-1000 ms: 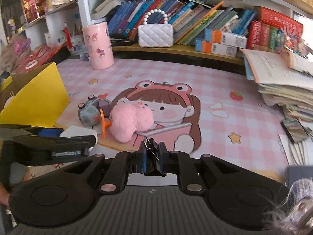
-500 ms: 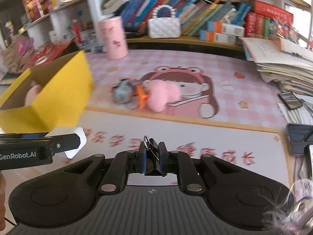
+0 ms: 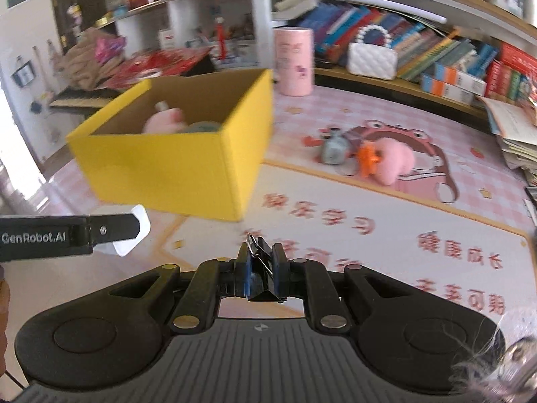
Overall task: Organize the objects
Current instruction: 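Carry the charger plug and binder clip in both tools over the yellow box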
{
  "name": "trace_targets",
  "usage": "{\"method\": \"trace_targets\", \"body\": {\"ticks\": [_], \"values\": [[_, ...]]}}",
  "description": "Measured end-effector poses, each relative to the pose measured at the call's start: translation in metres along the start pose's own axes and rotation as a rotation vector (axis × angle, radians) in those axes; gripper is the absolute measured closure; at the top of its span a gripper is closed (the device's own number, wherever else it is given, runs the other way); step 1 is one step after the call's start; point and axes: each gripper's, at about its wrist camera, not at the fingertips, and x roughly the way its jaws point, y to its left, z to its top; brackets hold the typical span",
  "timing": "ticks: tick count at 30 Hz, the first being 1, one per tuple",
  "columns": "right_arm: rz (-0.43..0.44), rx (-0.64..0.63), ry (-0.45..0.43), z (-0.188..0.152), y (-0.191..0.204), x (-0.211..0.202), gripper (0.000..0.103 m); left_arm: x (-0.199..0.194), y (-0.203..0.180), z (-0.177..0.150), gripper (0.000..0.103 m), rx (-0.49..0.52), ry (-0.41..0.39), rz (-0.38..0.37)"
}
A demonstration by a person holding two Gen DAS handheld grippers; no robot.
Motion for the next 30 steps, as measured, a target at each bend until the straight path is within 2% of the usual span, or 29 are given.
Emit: {"method": "trace_targets", "body": {"ticks": [11,19,30], "values": [[0.049,-0.055,-0.011,-0.018,0.073,-0.017,0.091,-0.046,0.051,-0.014,0.036,-0.017,-0.048,0.022],[0.041,-0.051,-0.032,-0.024,0.103,-0.025,0.091,-0.064,0.068,-0.016,0.036,0.002,-0.073,0.012],[0.025,-0.061,-0.043,-0.014,0.123,-0.024,0.091,-0.074,0.087,0.001,0.036,0.010,-0.127,-0.020]]}}
